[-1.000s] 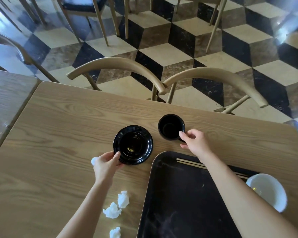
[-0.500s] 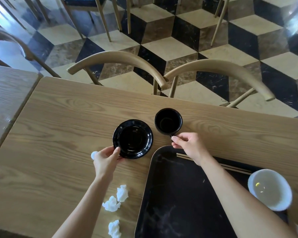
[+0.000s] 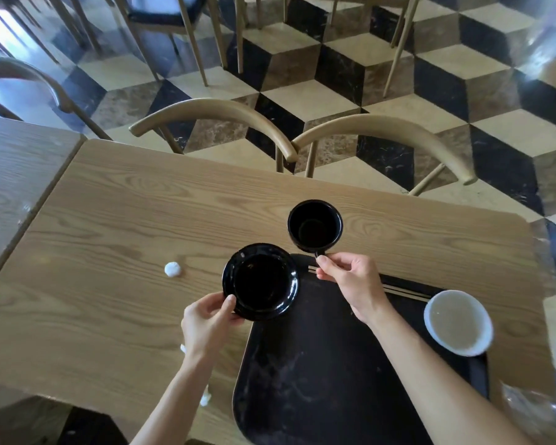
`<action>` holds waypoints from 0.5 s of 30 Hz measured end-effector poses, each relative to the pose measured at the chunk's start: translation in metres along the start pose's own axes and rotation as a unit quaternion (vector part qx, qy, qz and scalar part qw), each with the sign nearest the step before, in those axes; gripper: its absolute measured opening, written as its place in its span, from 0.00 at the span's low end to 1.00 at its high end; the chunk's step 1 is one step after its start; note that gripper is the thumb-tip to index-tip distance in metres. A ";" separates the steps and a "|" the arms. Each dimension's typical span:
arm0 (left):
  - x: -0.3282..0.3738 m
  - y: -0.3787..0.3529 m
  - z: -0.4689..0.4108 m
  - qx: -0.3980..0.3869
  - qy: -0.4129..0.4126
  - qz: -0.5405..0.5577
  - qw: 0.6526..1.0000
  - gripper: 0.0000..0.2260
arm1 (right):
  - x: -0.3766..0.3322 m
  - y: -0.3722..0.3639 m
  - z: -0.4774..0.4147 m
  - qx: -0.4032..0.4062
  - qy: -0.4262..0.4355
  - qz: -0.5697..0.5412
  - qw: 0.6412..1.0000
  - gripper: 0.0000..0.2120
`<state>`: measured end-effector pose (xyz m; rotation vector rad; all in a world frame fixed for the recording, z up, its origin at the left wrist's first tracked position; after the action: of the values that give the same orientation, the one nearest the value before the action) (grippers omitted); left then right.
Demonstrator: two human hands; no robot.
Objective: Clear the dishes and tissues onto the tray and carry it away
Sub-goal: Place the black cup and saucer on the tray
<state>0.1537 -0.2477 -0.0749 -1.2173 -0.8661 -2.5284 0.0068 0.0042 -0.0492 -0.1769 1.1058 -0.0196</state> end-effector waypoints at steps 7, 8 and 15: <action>-0.032 -0.049 0.063 -0.002 0.037 -0.029 0.999 0.03 | 0.026 0.033 0.071 0.012 -0.029 -0.013 0.999 0.04; -0.030 -0.054 0.067 0.010 0.036 -0.034 0.999 0.07 | 0.032 0.038 0.081 0.012 -0.033 -0.009 0.999 0.05; -0.041 -0.075 0.067 0.026 0.109 0.048 0.993 0.02 | 0.077 0.044 0.127 0.019 -0.071 -0.013 0.997 0.05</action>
<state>0.1920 -0.1508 -0.1046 -0.9224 -0.7956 -2.4870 0.1515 0.0562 -0.0683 -0.1563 0.9600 -0.0507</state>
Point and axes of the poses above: each hand's wrist, its own z-axis away from the middle knuckle, its own y-axis out of the back of the hand, x = y × z, the point moved 5 cm from there along -z, towards the middle knuckle, and after that the axes turned 13 degrees about -z, right-handed, at the moved point
